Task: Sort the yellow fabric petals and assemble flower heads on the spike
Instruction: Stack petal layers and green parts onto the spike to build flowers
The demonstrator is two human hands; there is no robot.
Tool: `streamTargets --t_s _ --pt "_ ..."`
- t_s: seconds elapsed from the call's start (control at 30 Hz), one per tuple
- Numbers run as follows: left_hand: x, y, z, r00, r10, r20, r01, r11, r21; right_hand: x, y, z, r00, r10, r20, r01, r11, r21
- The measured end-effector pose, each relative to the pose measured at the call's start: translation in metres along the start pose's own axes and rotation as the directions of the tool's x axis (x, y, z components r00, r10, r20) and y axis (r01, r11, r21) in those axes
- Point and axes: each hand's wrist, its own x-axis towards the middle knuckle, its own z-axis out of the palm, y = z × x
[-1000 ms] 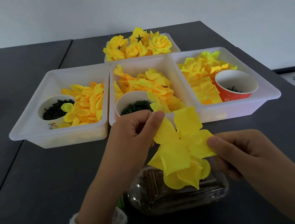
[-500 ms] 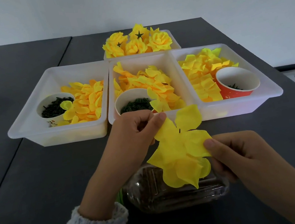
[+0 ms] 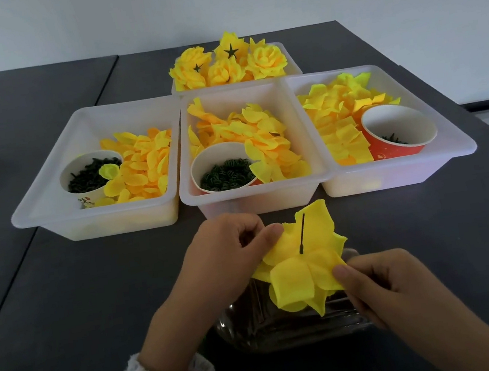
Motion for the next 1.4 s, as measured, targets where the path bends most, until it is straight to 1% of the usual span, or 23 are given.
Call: streamTargets --t_s 0.17,0.3,0.33,0.4,0.47,0.53,0.57,0.6,0.67,0.7,0.77,0.83,0.87,0.93,1.0,1.07,1.1,1.17,1.23,1.3,1.33,1.4 --pt "-0.001 -0.003 0.003 1.000 0.003 -0.001 -0.003 0.999 0.047 0.000 -0.002 0.001 0.999 -0.042 -0.019 0.040 0.996 -0.085" --pt "-0.005 -0.003 -0.005 0.998 0.024 -0.063 -0.022 0.999 0.027 0.002 -0.007 -0.020 0.994 -0.109 0.020 0.111 0.962 -0.248" --pt "-0.006 -0.003 -0.009 0.996 0.026 -0.086 -0.025 1.000 0.012 0.003 -0.010 -0.030 0.989 -0.145 -0.004 0.138 0.946 -0.293" --pt "-0.009 -0.002 -0.017 0.989 0.031 -0.143 -0.033 0.999 -0.017 0.013 -0.019 -0.050 0.968 -0.221 -0.116 0.169 0.922 -0.348" --pt "-0.010 0.001 -0.023 0.977 0.022 -0.212 -0.034 0.998 -0.052 0.038 -0.030 -0.064 0.917 -0.317 -0.244 0.201 0.892 -0.406" --pt "-0.011 0.005 -0.029 0.965 0.007 -0.262 -0.030 0.996 -0.084 0.080 -0.033 -0.071 0.868 -0.395 -0.301 0.200 0.833 -0.516" --pt "-0.011 0.008 -0.031 0.962 0.003 -0.273 -0.032 0.994 -0.100 0.105 -0.031 -0.075 0.862 -0.404 -0.305 0.172 0.800 -0.574" --pt "-0.012 0.010 -0.033 0.960 0.004 -0.281 -0.036 0.993 -0.111 0.131 -0.028 -0.080 0.872 -0.379 -0.311 0.116 0.776 -0.620" --pt "-0.015 0.014 -0.036 0.956 0.009 -0.293 -0.045 0.992 -0.118 0.174 -0.018 -0.093 0.912 -0.251 -0.323 -0.047 0.720 -0.692" --pt "-0.017 0.015 -0.038 0.956 0.006 -0.293 -0.044 0.991 -0.123 0.189 -0.012 -0.099 0.933 -0.178 -0.313 -0.119 0.669 -0.734" --pt "-0.020 0.015 -0.040 0.958 -0.003 -0.285 -0.034 0.992 -0.125 0.207 -0.001 -0.109 0.960 -0.050 -0.274 -0.207 0.527 -0.824" --pt "-0.021 0.013 -0.041 0.961 -0.011 -0.276 -0.023 0.993 -0.119 0.215 0.004 -0.115 0.973 0.027 -0.230 -0.221 0.399 -0.890" --pt "-0.022 0.012 -0.041 0.962 -0.016 -0.273 -0.017 0.993 -0.119 0.216 0.005 -0.116 0.977 0.037 -0.208 -0.207 0.358 -0.911" --pt "-0.024 0.011 -0.042 0.963 -0.023 -0.269 -0.012 0.992 -0.127 0.217 0.005 -0.116 0.985 0.016 -0.173 -0.170 0.300 -0.939" --pt "-0.026 0.012 -0.043 0.963 -0.023 -0.268 -0.014 0.990 -0.138 0.218 0.005 -0.116 0.988 -0.036 -0.151 -0.136 0.273 -0.952" --pt "-0.026 0.014 -0.043 0.964 -0.015 -0.264 -0.027 0.987 -0.157 0.216 0.006 -0.116 0.987 -0.084 -0.134 -0.106 0.278 -0.955" --pt "-0.025 0.015 -0.042 0.965 -0.009 -0.263 -0.037 0.985 -0.169 0.215 0.005 -0.117 0.987 -0.104 -0.124 -0.087 0.301 -0.950" --pt "-0.024 0.018 -0.042 0.966 -0.001 -0.258 -0.050 0.980 -0.190 0.211 0.003 -0.121 0.982 -0.153 -0.112 -0.045 0.387 -0.921" --pt "-0.024 0.021 -0.042 0.967 0.002 -0.253 -0.059 0.974 -0.218 0.204 -0.003 -0.129 0.970 -0.212 -0.117 0.004 0.496 -0.868" --pt "-0.023 0.023 -0.041 0.967 0.003 -0.254 -0.066 0.969 -0.240 0.195 -0.013 -0.138 0.968 -0.221 -0.120 0.035 0.589 -0.807" --pt "-0.023 0.025 -0.041 0.966 0.004 -0.257 -0.070 0.966 -0.249 0.190 -0.019 -0.143 0.969 -0.217 -0.118 0.041 0.616 -0.787" --pt "-0.022 0.027 -0.040 0.965 0.007 -0.262 -0.080 0.959 -0.272 0.179 -0.031 -0.152 0.959 -0.248 -0.136 0.050 0.623 -0.781"
